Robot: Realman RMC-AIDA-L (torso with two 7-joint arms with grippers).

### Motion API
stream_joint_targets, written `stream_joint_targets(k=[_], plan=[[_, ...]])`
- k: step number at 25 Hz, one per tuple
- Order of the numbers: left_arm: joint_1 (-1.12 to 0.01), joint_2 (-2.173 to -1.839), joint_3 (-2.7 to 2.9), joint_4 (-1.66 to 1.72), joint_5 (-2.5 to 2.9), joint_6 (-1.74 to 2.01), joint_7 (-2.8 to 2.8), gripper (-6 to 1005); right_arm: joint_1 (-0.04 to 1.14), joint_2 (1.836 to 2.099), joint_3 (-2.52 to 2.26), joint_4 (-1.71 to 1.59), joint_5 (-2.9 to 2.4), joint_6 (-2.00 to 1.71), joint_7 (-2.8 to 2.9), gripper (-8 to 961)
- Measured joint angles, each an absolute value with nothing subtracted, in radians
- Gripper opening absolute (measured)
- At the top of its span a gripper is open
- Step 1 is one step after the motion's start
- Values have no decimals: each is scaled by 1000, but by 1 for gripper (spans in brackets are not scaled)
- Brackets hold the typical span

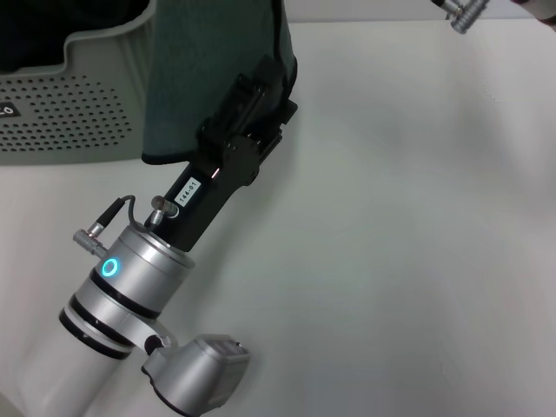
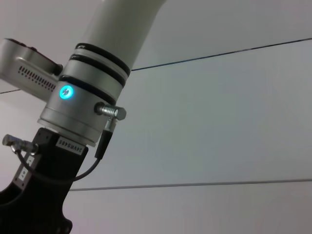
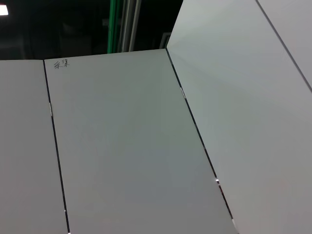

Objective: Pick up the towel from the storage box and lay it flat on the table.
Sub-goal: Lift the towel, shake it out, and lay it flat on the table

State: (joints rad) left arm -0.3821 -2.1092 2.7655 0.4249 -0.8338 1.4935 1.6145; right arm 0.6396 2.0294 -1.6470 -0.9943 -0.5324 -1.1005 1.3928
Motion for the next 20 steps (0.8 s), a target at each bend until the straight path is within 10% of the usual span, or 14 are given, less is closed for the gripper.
stream_joint_targets(k=[20], plan=[[-388,-2109,2767,425,-831,1497,1617,817,643,2029,-1640,-929,-515,-1112,1371,31]])
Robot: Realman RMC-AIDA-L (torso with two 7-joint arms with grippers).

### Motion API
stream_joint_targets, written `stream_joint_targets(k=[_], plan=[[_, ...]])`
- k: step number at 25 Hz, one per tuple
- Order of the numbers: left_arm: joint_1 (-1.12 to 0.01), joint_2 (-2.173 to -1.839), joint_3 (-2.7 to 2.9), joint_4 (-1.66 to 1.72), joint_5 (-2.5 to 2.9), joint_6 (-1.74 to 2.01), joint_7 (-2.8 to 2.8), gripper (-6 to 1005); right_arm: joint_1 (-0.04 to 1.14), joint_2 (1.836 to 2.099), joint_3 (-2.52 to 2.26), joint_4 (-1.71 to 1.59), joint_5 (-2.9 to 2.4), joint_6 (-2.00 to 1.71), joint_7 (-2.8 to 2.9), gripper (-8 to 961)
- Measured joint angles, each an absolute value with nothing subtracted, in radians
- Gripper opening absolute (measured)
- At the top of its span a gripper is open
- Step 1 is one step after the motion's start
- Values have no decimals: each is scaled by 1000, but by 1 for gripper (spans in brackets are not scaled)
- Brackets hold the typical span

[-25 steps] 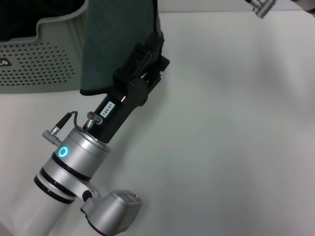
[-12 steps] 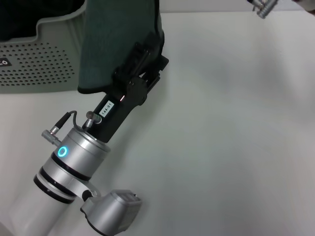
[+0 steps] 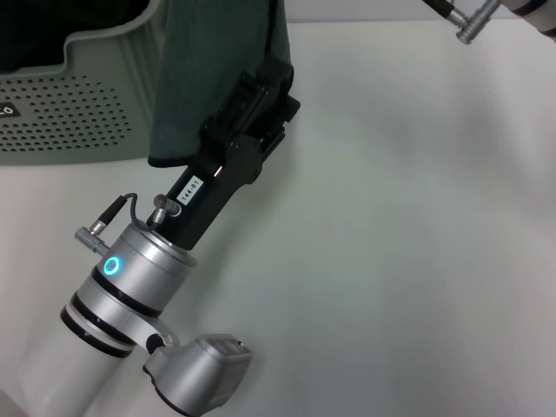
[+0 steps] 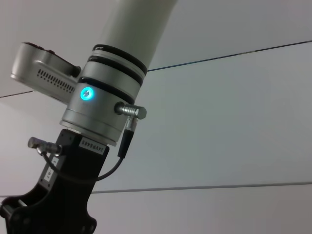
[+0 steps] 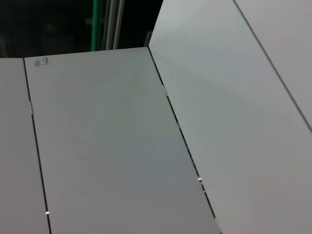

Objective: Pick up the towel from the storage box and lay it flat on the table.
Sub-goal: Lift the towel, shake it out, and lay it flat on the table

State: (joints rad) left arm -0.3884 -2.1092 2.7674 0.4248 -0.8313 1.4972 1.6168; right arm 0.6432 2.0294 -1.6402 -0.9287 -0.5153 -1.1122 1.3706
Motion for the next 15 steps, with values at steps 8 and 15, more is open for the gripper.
stream_joint_targets(k=[8,15], plan=[[-382,-2109,2773,423,-830,1485,1631,750,646,2029,-1638,-920,-515,-1115,1368,32],[-381,-2109,2770,425,-834,1435,1639,562,649,2029,-1646,-920,-515,-1114,1367,32]])
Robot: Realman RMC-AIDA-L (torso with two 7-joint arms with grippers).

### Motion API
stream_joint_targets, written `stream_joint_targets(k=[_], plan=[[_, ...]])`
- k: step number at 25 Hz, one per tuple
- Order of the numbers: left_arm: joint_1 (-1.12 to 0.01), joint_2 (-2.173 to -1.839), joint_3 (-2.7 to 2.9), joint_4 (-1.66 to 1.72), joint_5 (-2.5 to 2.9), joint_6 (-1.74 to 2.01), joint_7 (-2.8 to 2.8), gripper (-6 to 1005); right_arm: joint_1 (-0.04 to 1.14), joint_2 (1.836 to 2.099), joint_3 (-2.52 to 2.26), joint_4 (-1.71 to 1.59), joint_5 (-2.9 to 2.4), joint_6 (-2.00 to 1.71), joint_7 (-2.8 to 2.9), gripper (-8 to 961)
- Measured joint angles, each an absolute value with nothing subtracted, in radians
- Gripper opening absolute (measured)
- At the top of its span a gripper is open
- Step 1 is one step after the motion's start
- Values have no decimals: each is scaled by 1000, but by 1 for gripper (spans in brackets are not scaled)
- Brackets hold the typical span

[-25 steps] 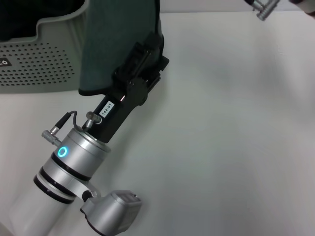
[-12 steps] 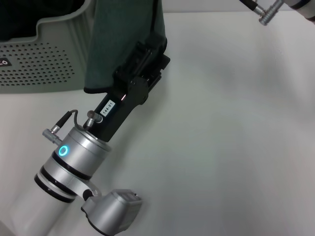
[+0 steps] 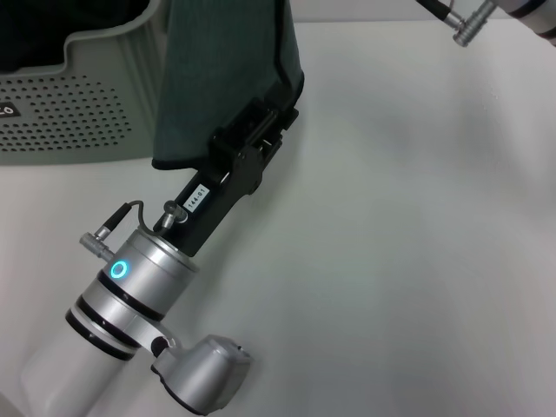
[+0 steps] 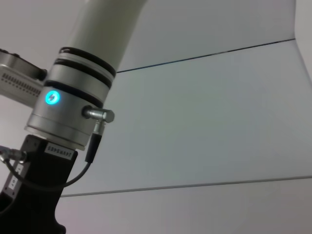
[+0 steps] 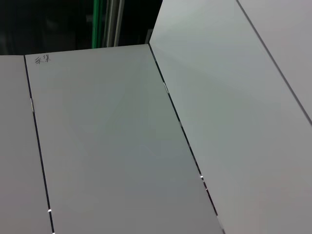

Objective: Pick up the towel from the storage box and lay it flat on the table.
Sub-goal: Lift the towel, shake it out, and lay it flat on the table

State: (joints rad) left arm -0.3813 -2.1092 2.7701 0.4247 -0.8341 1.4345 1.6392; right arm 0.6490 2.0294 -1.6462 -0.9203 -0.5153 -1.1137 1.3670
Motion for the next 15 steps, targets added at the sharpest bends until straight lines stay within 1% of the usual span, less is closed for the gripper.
stream_joint_targets(k=[7,12,15], plan=[[-382,-2109,2768,430,-835,1432,1639,411,647,2029,-1649,-920,-515,-1117,1367,33],[-378,-2109,2769,439,-836,1443,1631,178,643,2029,-1648,-920,-518,-1113,1367,33],[-367,-2109,2769,457,-836,1476,1535,95,641,2028,-1643,-908,-523,-1111,1354,33]])
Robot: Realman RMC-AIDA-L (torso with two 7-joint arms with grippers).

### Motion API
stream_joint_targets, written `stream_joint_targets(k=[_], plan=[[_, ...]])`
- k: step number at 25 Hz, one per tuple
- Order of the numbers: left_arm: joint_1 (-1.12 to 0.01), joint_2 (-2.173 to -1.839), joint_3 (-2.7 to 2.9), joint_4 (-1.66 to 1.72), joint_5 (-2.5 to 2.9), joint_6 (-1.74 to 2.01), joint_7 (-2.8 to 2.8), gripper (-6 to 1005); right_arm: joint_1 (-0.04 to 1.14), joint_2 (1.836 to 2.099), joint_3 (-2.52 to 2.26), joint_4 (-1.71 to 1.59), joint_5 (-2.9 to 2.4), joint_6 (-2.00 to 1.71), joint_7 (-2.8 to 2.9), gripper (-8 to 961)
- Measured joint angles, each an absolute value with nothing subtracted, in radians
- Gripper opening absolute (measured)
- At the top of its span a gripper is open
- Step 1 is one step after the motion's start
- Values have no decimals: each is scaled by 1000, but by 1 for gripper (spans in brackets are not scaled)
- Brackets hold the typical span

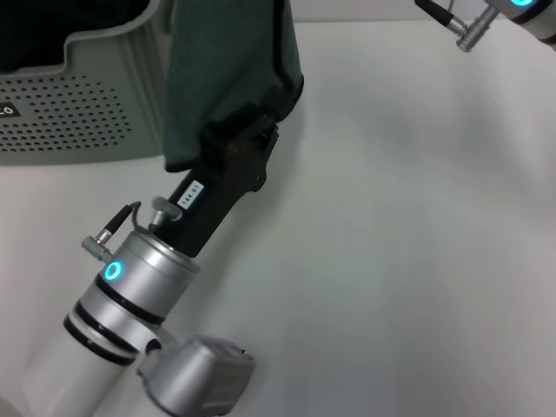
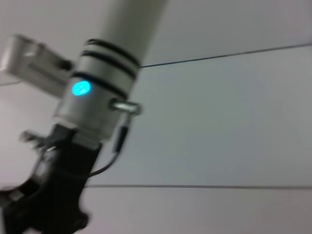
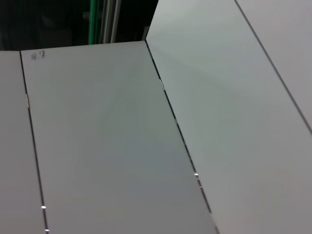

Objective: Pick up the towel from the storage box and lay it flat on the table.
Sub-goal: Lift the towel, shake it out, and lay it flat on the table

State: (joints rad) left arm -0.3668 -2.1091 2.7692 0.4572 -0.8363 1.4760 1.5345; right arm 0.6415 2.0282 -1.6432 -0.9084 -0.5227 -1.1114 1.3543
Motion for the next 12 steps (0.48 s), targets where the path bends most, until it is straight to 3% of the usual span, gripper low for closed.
stream_joint_targets(k=[2,12], plan=[[-356,-2107,2771,463,-835,1531,1398,39,641,2025,-1640,-890,-525,-1107,1342,34],[-303,-2086,2768,293,-785,1968,430,17,570,1998,-1498,-824,-781,-1122,1378,34]])
